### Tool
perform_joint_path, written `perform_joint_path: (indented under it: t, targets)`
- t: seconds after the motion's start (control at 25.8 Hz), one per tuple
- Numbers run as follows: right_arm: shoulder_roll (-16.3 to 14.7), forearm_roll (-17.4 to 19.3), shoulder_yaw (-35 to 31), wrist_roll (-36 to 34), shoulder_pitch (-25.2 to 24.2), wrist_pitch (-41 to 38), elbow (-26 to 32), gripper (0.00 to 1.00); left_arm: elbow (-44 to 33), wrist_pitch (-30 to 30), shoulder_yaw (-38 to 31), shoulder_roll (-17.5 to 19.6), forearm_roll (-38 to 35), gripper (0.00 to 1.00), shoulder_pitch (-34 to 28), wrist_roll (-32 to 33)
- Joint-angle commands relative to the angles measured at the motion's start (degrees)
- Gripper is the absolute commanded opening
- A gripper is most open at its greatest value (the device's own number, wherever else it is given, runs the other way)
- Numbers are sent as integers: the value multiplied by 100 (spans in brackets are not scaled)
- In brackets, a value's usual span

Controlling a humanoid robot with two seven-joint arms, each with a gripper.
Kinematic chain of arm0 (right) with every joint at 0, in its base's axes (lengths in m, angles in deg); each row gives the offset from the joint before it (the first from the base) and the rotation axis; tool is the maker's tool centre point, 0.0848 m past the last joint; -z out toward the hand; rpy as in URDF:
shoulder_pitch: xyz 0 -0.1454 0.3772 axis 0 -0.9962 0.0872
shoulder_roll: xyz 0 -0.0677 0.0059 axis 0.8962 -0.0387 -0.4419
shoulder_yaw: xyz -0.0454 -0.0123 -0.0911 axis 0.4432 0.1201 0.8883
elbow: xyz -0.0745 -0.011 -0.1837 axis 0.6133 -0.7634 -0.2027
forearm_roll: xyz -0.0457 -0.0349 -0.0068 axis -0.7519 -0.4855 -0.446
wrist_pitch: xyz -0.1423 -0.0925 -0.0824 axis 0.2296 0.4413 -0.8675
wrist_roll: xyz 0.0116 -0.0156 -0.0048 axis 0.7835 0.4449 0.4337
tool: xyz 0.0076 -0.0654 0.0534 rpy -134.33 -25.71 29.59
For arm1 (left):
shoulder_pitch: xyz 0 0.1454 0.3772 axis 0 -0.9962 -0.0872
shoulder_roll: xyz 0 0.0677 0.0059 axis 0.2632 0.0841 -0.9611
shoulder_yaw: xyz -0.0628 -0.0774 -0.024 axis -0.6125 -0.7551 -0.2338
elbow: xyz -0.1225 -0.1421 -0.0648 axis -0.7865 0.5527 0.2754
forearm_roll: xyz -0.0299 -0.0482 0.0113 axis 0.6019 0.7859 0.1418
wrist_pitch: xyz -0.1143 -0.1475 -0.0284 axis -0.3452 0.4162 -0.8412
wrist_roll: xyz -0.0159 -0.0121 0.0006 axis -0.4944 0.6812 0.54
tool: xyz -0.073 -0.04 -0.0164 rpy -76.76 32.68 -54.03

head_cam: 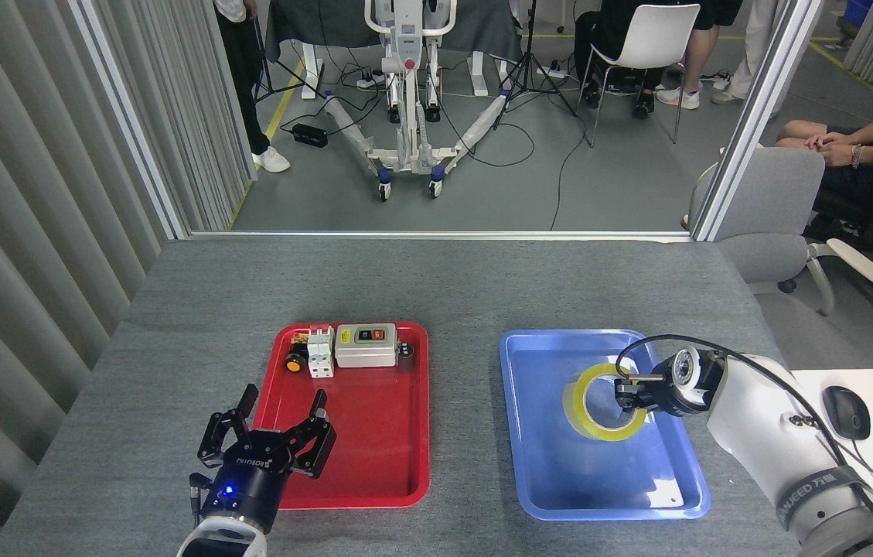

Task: Place and move tape with both arms
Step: 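Lower the tape roll into the blue tray with the right gripper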

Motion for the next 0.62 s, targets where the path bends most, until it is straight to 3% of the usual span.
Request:
perform_joint_path:
  t: [0.0,0.58]
  targets:
    - [-1,-26,4,-190,-39,-12,-9,19,-44,-5,1,-20,-1,100,6,-5]
    - [-45,-43,-13,-384,-188,-100,-9,24,9,-58,36,-20,-1,100,287,4]
